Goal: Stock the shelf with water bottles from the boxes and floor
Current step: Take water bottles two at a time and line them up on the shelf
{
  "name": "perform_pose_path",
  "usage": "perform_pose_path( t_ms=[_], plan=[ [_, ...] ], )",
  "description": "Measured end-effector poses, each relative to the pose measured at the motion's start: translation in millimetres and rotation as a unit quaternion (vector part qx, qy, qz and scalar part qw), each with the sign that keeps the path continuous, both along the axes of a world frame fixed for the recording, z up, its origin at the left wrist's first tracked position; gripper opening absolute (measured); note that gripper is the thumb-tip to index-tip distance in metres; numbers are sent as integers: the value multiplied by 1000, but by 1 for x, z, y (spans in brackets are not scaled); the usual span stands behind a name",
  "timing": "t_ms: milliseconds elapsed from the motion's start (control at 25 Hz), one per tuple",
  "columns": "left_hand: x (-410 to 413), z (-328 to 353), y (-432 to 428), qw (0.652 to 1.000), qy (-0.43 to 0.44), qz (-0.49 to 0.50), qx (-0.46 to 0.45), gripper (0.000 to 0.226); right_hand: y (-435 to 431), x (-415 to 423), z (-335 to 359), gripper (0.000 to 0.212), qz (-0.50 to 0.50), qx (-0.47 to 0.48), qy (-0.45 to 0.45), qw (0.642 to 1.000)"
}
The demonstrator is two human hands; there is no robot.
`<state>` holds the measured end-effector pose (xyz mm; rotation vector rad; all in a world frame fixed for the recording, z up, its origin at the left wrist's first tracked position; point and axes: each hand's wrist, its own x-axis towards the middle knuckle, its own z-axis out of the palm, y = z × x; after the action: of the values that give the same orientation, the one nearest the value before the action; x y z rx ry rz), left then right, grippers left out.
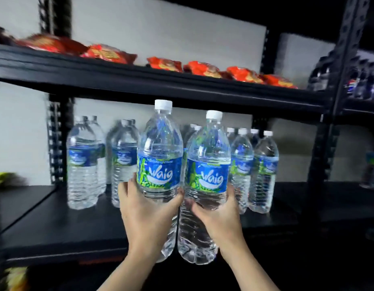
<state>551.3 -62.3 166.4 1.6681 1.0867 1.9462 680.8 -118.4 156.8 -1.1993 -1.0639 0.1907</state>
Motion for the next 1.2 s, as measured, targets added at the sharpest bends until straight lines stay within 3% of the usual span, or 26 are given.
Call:
perform_pose_path(
  t_ms=[200,320,560,1200],
  plan=[
    [-14,5,38,999,-14,23,-34,88,42,-14,14,70,35,-41,-7,999],
    [-3,9,52,999,-13,23,-40,95,64,-4,17,109,35,-63,-16,997],
    [32,7,69,999,-17,-3,-33,96,88,28,15,93,22,-66,2,998],
    [73,8,91,1000,-14,-9,-22,83,135,92,19,111,0,-72,37,997]
  ],
)
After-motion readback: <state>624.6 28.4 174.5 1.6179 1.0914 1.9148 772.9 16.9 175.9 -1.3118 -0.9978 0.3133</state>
